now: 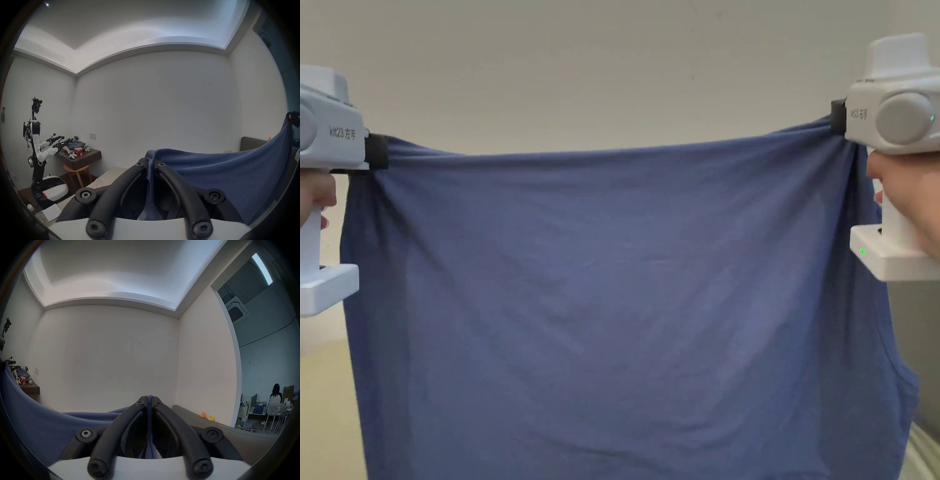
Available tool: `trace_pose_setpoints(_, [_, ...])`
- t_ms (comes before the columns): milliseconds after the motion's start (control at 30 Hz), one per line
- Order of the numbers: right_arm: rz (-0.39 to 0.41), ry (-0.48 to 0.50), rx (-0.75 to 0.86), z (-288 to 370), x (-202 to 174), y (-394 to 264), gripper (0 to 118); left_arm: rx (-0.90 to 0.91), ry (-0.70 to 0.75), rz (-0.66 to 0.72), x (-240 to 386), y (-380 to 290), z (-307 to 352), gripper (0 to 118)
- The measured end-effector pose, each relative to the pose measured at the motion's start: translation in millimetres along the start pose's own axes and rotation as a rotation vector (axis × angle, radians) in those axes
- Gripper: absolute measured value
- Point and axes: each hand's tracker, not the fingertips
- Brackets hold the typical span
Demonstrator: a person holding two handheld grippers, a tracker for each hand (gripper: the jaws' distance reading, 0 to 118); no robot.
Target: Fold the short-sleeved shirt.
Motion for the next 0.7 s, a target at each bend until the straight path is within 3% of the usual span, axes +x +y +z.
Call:
trace_pose_setpoints(133, [0.011, -0.033, -0.02, -29.9, -12.5, -14.0, 4, 0.031, 0.02, -0.064, 27.3, -17.5, -66.3, 2])
trace_pose_setpoints(300, [0.024, -0.036, -0.036, -43.4, -22.2, -52.5, 4, 0.021, 0.013, -0.068, 50.3, -61.2, -68.0, 2])
trace_pose_setpoints(367, [0.036, -0.021, -0.068, -45.4, -24.9, -77.2, 4, -0.022, 0.005, -0.101, 54.1, -85.2, -88.2, 2])
trace_pose_setpoints(500, [-0.023, 0.031, -0.147, -31.8, -28.2, -136.0, 4, -0.045, -0.001, -0.087, 63.1, -141.1, -92.7, 2])
trace_pose_setpoints(600, [0.028, 0.068, -0.167, -14.0, -33.4, -178.1, 4, -0.114, -0.033, -0.137, 70.8, -186.0, -91.2, 2])
trace_pose_setpoints(700, [-0.033, 0.105, -0.261, 10.5, -34.2, -222.0, 4, -0.166, -0.109, -0.17, 73.1, -228.6, -81.5, 2])
